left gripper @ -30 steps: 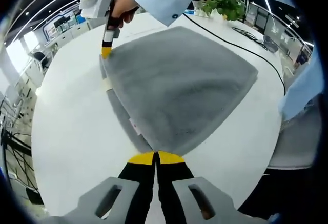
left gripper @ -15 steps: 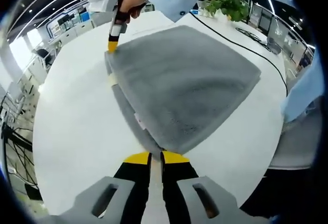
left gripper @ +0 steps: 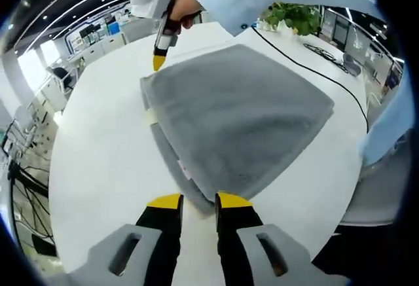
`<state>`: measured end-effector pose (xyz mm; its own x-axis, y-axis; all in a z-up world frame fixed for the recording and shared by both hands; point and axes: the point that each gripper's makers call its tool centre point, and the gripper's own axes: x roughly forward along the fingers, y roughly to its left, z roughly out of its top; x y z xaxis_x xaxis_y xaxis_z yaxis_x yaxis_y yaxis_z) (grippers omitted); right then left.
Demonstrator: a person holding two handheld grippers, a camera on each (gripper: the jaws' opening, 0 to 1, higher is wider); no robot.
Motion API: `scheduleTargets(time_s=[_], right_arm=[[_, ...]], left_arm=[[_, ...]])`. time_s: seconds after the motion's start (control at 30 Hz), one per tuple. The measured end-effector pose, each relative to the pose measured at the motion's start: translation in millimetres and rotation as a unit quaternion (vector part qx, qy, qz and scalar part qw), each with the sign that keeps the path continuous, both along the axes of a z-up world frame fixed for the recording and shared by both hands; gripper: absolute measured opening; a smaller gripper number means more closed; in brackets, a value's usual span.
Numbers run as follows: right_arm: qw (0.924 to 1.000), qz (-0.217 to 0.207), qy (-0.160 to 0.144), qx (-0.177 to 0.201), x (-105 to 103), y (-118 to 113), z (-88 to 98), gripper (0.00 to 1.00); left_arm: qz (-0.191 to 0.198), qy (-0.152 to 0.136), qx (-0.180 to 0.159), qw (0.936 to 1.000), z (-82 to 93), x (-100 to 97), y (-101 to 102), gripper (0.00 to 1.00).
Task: Fold the towel on the table until its edges align and the towel forms a compact rectangular stack.
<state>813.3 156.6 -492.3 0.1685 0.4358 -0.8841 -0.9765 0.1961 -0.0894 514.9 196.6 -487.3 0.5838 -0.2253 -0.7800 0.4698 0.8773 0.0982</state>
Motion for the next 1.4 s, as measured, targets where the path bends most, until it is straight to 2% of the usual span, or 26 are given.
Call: scheduleTargets(time_s=[0.03, 0.1, 0.17, 0.3, 0.33, 0.37, 0.43, 0.97, 1.07, 1.4], right_arm=[[1.0000, -0.001, -0.001, 0.002, 3.6, -1.7, 0.5, 0.19], [1.0000, -0.002, -0.001, 0.000, -13.9, -13.5, 7.1, 0.19], [1.0000, -0.003, -0.001, 0.000, -0.9, -16.8, 5.7, 0.21], [1.0000, -0.006, 0.003, 0.002, -10.6, -32.2, 11.6, 0.23], [1.0000, -0.006, 0.001, 0.001, 0.9, -34.0, 9.2, 0.24], [1.0000, -0.007, 0.002, 0.001, 3.6, -36.8, 9.3, 0.24], [0.9999, -0.010, 0.005, 0.001, -8.7, -48.2, 15.8, 0.26], [0.9996, -0.023, 0.000, 0.013, -14.7, -99.9, 38.8, 0.33], [0.9996, -0.022, 0.000, 0.017, -23.9, -108.5, 43.6, 0.34], [0.9987, -0.031, -0.003, 0.040, -25.6, -137.9, 56.3, 0.37]], left_arm=[[0.002, -0.002, 0.000, 1.0000, 1.3, 0.1, -0.1, 0.20], [0.005, -0.006, 0.001, 1.0000, 3.9, -0.1, -0.4, 0.22], [0.009, -0.009, 0.000, 0.9999, 6.6, 0.4, -0.7, 0.24], [0.020, -0.020, -0.006, 0.9996, 13.2, 0.7, -3.1, 0.30], [0.022, -0.023, -0.006, 0.9995, 14.3, 0.6, -3.3, 0.32], [0.024, -0.025, -0.006, 0.9994, 15.4, 0.6, -3.9, 0.34], [0.028, -0.028, -0.010, 0.9992, 18.1, 0.7, -6.4, 0.36], [0.019, -0.052, -0.027, 0.9981, 37.8, 0.7, -43.9, 0.46], [0.021, -0.060, -0.032, 0.9974, 42.7, -0.5, -50.9, 0.47], [0.018, -0.087, -0.043, 0.9951, 57.4, 0.3, -78.2, 0.48]])
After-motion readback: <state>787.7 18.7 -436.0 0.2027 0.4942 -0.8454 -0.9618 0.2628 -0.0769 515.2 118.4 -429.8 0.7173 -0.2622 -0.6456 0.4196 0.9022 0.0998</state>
